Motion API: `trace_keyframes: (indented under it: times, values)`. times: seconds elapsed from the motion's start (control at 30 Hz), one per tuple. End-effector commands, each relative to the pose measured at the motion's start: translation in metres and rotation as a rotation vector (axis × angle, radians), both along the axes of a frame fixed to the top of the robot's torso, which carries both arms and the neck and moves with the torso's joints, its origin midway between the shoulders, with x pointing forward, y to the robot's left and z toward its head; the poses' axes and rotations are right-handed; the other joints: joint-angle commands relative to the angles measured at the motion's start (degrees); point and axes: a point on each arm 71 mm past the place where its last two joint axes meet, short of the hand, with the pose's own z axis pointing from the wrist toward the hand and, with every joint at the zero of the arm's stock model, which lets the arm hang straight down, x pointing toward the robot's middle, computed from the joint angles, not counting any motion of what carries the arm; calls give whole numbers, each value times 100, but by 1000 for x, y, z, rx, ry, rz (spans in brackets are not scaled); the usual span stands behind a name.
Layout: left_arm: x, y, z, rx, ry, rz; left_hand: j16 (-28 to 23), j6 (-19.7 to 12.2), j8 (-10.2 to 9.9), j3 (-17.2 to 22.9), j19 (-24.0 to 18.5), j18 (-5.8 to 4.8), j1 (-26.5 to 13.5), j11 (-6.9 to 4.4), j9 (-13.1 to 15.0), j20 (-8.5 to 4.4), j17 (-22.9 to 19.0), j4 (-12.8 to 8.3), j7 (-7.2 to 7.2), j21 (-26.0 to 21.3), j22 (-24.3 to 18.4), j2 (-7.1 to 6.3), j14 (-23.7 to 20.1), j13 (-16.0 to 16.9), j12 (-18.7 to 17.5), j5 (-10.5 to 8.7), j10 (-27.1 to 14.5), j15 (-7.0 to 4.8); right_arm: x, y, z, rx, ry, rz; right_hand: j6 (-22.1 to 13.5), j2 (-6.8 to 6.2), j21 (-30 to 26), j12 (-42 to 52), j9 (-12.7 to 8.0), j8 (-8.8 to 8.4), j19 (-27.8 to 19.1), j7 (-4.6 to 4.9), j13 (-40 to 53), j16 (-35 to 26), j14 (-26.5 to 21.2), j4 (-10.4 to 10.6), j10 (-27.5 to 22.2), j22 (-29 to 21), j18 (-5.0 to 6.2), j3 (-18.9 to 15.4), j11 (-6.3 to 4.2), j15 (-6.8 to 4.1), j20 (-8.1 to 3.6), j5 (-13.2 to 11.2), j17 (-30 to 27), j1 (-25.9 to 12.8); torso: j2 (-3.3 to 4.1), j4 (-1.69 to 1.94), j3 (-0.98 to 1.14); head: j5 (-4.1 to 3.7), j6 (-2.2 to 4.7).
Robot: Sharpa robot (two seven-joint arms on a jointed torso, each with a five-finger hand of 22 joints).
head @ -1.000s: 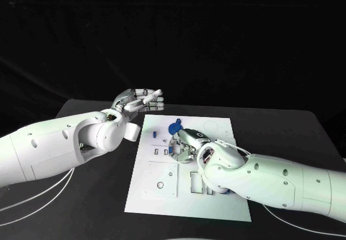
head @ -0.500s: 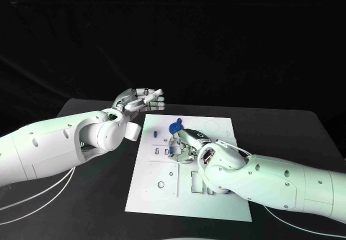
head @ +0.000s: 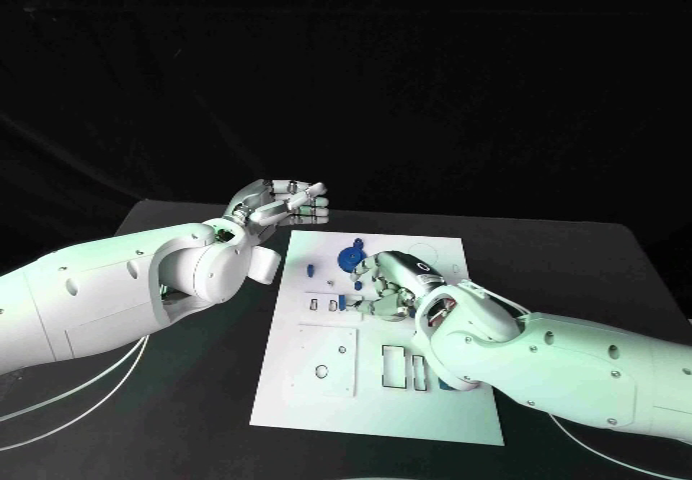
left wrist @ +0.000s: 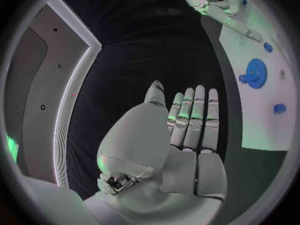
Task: Assemble the parts on the task board
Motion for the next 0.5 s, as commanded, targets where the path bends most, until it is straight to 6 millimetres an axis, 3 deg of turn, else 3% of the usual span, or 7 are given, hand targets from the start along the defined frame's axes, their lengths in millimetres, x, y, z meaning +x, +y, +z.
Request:
trace_keyframes:
  times: [0.03, 0.1, 0.2, 0.3, 0.37, 0.43, 0.5]
  values:
    - [-2, -8, -3, 118, 0, -120, 102, 155, 55, -85, 207, 87, 21, -76, 18, -53, 71, 77, -35, 81, 17, 23, 215, 8, 41, 31, 159, -71, 1, -14, 20, 157, -8, 0, 45, 23, -37, 42, 16, 34, -36, -12, 5, -20, 535, 40, -14, -22, 79, 26, -34, 22, 16, 27, 1256, 66, -24, -2, -9, -23, 16]
    - [-2, -9, -6, 176, 17, -152, 333, 266, 65, -235, 566, 89, -46, -210, 23, -198, 242, 191, -107, 262, 77, 53, 646, 50, 149, -116, 526, -219, 2, -27, 29, 207, 24, -9, 98, 55, -119, 40, 35, 77, -73, -25, -2, -45, 518, 66, -20, -72, 94, 79, -47, 9, 3, 142, 1189, 133, -48, -17, -5, -6, 16]
    - [-2, -10, -12, 263, 57, -198, 522, 492, 143, -424, 867, 94, -71, -357, 81, -335, 443, 212, -231, 402, 115, 135, 987, 105, 229, -147, 916, -367, 2, -47, 43, 258, 30, -22, 135, 71, -205, 48, 60, 121, -107, -36, 3, -64, 507, 93, -15, -118, 107, 175, -62, -6, -13, 364, 1147, 213, -78, -38, 13, 18, 25]
    - [-4, -11, -18, 358, 110, -232, 1235, 720, 251, -706, 1807, 84, -209, -624, 203, -702, 987, 217, -419, 955, 354, 250, 2058, 244, 444, -150, 1483, -730, 3, -68, 55, 284, 23, -48, 173, 62, -183, 71, 76, 149, -92, -44, 30, -60, 511, 105, 10, -98, 101, 199, -68, -11, -17, 385, 1161, 220, -102, -60, 40, 36, 15]
    - [-4, -11, -21, 409, 137, -244, 1617, 914, 382, -844, 2136, 89, -282, -775, 342, -844, 1289, 220, -547, 1148, 453, 291, 2338, 396, 679, -138, 1825, -864, 5, -78, 61, 290, 21, -67, 176, 60, -182, 73, 78, 152, -91, -45, 33, -59, 511, 106, 13, -96, 100, 203, -69, -12, -18, 391, 1163, 222, -126, -76, 60, 52, 4]
    - [-4, -12, -25, 477, 169, -260, 2433, 1079, 628, -1099, 2442, 77, -360, -960, 662, -1034, 1897, 228, -724, 1468, 654, 297, 2576, 780, 1183, 142, 2222, -1060, 8, -91, 65, 293, 21, -97, 174, 45, -197, 63, 80, 152, -97, -46, 18, -63, 509, 109, 2, -106, 103, 204, -70, -13, -19, 396, 1152, 221, -147, -85, 74, 65, -7]
    - [-3, -13, -29, 548, 200, -278, 4307, 1134, 866, -1114, 2707, 37, -566, -1132, 1050, -1202, 3657, 155, -856, 2084, 1060, 248, 2814, 1391, 1926, 102, 2360, -1204, 11, -103, 68, 291, 22, -127, 160, 21, -196, 52, 81, 149, -94, -45, 3, -63, 509, 111, -9, -102, 102, 205, -70, -14, -21, 398, 1153, 223, -172, -82, 85, 65, -23]
